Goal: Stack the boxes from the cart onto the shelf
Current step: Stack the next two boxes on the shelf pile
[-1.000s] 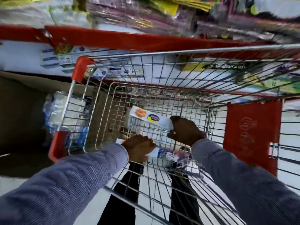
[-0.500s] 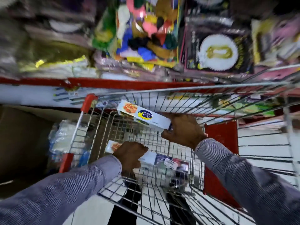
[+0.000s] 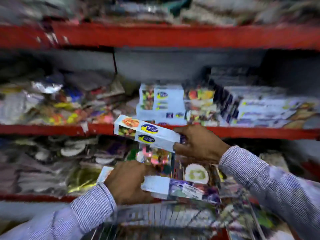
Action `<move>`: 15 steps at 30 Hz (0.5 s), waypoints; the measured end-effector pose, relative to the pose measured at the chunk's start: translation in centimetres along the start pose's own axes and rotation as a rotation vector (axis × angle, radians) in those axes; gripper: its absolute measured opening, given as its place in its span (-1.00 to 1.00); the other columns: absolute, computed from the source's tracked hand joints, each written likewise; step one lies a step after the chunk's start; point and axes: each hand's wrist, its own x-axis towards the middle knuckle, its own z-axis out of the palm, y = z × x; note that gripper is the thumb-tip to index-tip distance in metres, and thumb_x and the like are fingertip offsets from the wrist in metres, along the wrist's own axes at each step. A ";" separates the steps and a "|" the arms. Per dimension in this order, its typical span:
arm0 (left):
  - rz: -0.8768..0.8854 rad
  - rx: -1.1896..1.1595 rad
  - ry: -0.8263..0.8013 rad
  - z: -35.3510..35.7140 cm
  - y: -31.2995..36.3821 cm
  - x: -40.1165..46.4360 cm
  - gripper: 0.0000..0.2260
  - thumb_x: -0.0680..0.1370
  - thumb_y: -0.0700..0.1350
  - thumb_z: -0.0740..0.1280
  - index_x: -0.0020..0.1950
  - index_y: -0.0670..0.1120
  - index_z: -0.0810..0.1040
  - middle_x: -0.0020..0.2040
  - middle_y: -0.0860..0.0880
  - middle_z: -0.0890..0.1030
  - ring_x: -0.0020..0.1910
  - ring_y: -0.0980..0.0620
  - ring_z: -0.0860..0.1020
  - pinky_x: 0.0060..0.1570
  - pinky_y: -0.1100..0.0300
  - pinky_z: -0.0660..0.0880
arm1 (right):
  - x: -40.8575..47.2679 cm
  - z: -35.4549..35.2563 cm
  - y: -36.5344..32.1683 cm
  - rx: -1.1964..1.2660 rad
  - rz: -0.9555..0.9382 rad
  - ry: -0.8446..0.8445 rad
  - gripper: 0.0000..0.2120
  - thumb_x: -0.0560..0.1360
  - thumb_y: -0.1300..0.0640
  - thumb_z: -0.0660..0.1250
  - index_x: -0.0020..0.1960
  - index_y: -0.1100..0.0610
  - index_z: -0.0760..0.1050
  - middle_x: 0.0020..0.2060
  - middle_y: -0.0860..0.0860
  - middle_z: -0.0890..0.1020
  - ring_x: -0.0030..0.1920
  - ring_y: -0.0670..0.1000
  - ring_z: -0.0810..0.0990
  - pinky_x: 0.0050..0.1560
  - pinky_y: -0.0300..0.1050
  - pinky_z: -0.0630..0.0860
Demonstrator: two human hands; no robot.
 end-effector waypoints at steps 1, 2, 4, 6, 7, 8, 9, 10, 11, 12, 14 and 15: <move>0.004 0.012 0.018 -1.8 0.1 0.9 -0.35 0.15 0.40 0.31 0.21 0.24 0.56 -0.02 0.04 0.73 0.01 -0.05 0.66 -0.11 0.13 0.53 | 0.7 -1.8 -0.1 -0.033 -0.026 -0.007 -0.80 0.41 -0.10 0.29 -0.08 0.00 0.47 -0.32 -0.03 0.54 -0.28 0.06 0.51 -0.25 -0.05 0.50; -0.012 0.031 0.018 -3.2 0.0 1.8 -0.34 0.15 0.40 0.34 0.22 0.24 0.56 -0.01 0.05 0.73 0.02 -0.05 0.65 -0.09 0.13 0.51 | 1.3 -3.2 0.0 -0.062 -0.039 -0.008 -0.85 0.43 -0.06 0.30 -0.09 0.00 0.44 -0.26 0.04 0.56 -0.24 0.10 0.52 -0.23 -0.04 0.49; -0.013 0.055 0.071 -5.8 -0.1 3.8 -0.35 0.14 0.37 0.41 0.20 0.21 0.57 0.00 0.07 0.72 0.04 -0.03 0.63 -0.07 0.13 0.50 | 2.4 -6.3 0.5 -0.107 -0.039 0.020 -0.86 0.45 0.02 0.32 -0.11 0.04 0.40 -0.21 0.10 0.54 -0.21 0.12 0.49 -0.22 -0.05 0.44; -0.042 0.005 0.078 -7.4 -0.4 5.6 -0.39 0.13 0.31 0.46 0.16 0.22 0.60 0.03 0.12 0.71 0.05 0.03 0.62 -0.05 0.16 0.50 | 3.2 -7.6 1.2 -0.103 -0.044 0.030 -0.86 0.46 0.09 0.33 -0.13 0.09 0.37 -0.23 0.08 0.47 -0.22 0.10 0.44 -0.22 -0.06 0.38; -0.046 -0.020 0.082 -8.1 -0.4 6.4 -0.40 0.12 0.29 0.47 0.15 0.23 0.61 0.04 0.14 0.71 0.04 0.06 0.62 -0.05 0.18 0.50 | 3.6 -8.2 1.6 -0.113 -0.042 0.038 -0.87 0.46 0.11 0.32 -0.13 0.11 0.37 -0.21 0.07 0.46 -0.21 0.10 0.44 -0.19 -0.04 0.40; -0.047 -0.041 0.091 -8.6 -0.5 7.2 -0.41 0.11 0.28 0.48 0.14 0.23 0.63 0.03 0.16 0.71 0.02 0.09 0.62 -0.05 0.19 0.50 | 4.2 -8.5 2.2 -0.127 -0.030 0.048 -0.87 0.47 0.11 0.31 -0.13 0.12 0.37 -0.19 0.07 0.46 -0.19 0.11 0.45 -0.16 -0.03 0.43; -0.043 -0.060 0.104 -9.4 -0.6 8.1 -0.42 0.11 0.27 0.48 0.12 0.22 0.64 0.01 0.16 0.72 -0.01 0.10 0.63 -0.07 0.20 0.52 | 4.9 -9.0 2.7 -0.138 -0.026 0.070 -0.88 0.48 0.12 0.30 -0.14 0.10 0.36 -0.18 0.05 0.43 -0.17 0.11 0.45 -0.13 -0.04 0.42; -0.038 -0.071 0.107 -9.9 -0.7 8.9 -0.44 0.11 0.26 0.49 0.11 0.21 0.66 -0.01 0.15 0.73 -0.04 0.10 0.65 -0.10 0.21 0.54 | 5.5 -9.2 3.3 -0.138 -0.024 0.084 -0.89 0.48 0.14 0.29 -0.14 0.09 0.35 -0.18 0.05 0.41 -0.17 0.11 0.44 -0.12 -0.05 0.40; -0.034 -0.075 0.107 -10.4 -0.7 9.6 -0.45 0.11 0.24 0.49 0.10 0.19 0.67 -0.02 0.15 0.74 -0.08 0.10 0.66 -0.13 0.23 0.55 | 6.2 -9.3 4.0 -0.142 -0.023 0.100 -0.92 0.48 0.16 0.29 -0.12 0.11 0.38 -0.16 0.07 0.41 -0.15 0.12 0.45 -0.09 -0.05 0.40; -0.026 -0.073 0.111 -10.8 -0.7 10.2 -0.45 0.12 0.23 0.50 0.09 0.18 0.68 -0.03 0.14 0.75 -0.10 0.10 0.67 -0.16 0.24 0.54 | 7.0 -9.3 4.7 -0.155 -0.017 0.113 -0.93 0.48 0.16 0.29 -0.08 0.16 0.43 -0.13 0.12 0.44 -0.12 0.15 0.48 -0.06 -0.03 0.43; -0.022 -0.064 0.131 -11.4 -1.0 11.5 -0.46 0.11 0.22 0.51 0.08 0.17 0.68 -0.03 0.13 0.75 -0.09 0.09 0.67 -0.18 0.24 0.53 | 8.6 -8.9 6.0 -0.185 0.023 0.121 -0.86 0.49 0.15 0.30 0.00 0.20 0.48 -0.07 0.21 0.49 -0.07 0.18 0.51 -0.02 0.01 0.49; -0.030 -0.067 0.135 -11.4 -1.2 12.0 -0.46 0.11 0.22 0.51 0.08 0.17 0.68 -0.03 0.14 0.75 -0.08 0.09 0.67 -0.17 0.23 0.53 | 9.3 -8.5 6.6 -0.189 0.030 0.120 -0.86 0.49 0.15 0.30 0.00 0.20 0.48 -0.05 0.23 0.50 -0.07 0.17 0.51 -0.02 0.00 0.48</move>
